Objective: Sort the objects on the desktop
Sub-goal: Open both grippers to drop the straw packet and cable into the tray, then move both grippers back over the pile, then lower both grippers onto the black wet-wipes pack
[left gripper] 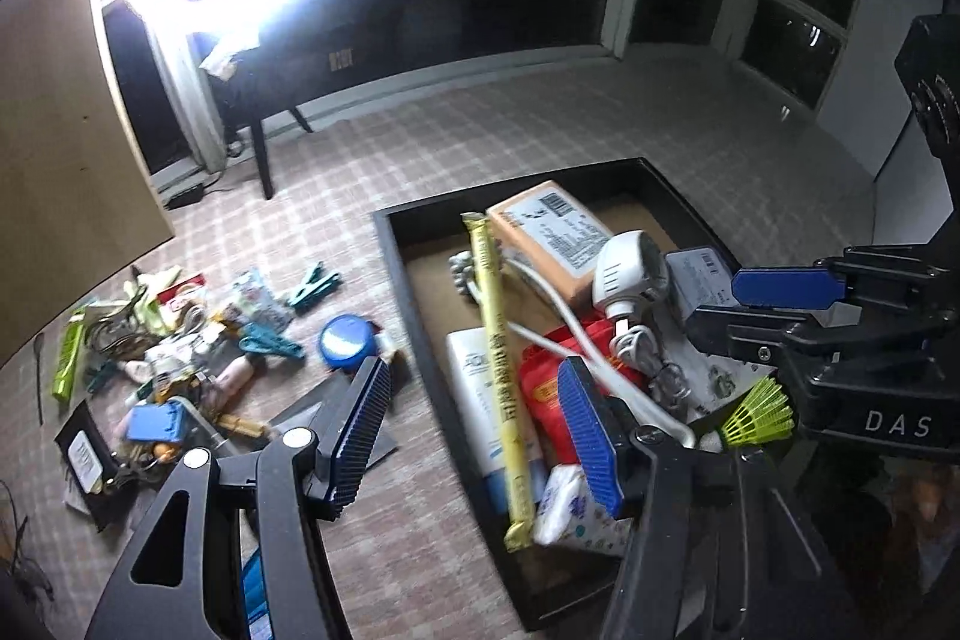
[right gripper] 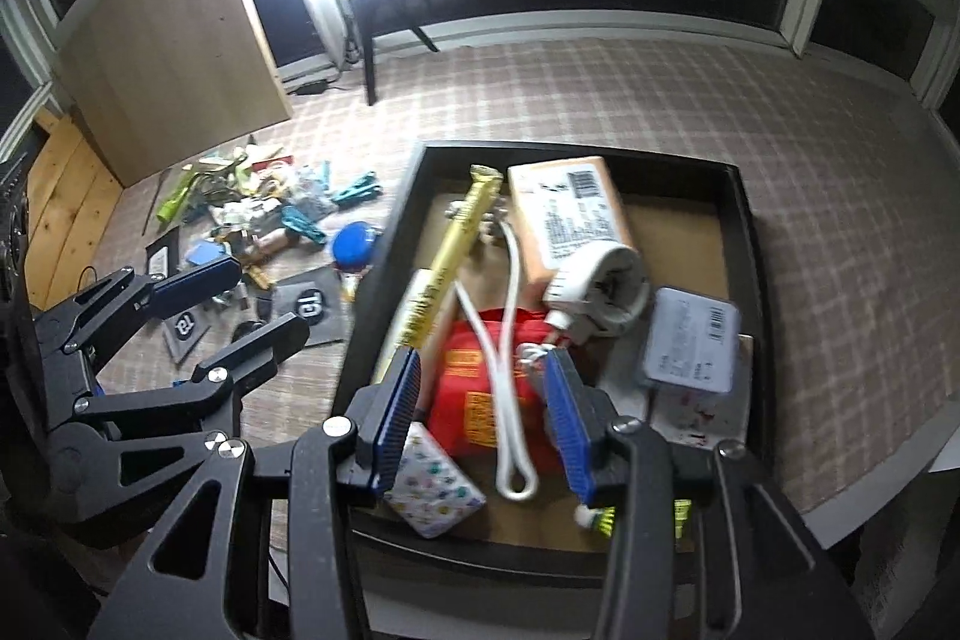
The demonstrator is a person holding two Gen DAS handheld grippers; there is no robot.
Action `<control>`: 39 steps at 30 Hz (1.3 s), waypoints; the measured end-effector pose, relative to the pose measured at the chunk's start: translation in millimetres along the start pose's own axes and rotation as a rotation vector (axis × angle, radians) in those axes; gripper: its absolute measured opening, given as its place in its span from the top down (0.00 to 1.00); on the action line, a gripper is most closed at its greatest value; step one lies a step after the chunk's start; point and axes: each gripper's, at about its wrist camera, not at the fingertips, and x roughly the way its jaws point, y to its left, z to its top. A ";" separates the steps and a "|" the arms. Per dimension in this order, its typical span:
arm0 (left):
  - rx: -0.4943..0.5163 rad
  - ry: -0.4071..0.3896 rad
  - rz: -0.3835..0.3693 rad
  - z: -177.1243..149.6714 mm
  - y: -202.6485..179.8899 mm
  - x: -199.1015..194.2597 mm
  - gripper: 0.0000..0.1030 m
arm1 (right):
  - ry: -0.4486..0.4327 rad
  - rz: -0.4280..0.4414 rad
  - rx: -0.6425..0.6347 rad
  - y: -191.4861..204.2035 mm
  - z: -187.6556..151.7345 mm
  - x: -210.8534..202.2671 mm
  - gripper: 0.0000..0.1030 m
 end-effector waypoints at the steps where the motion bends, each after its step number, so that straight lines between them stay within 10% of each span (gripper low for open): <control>1: -0.003 -0.001 0.007 -2.5 4.6 -2.5 0.45 | -0.003 0.003 -0.006 5.6 -0.1 -0.2 0.59; 39: -0.167 0.003 0.192 -85.5 212.5 -68.8 0.45 | 0.009 0.112 -0.147 227.0 10.5 53.0 0.59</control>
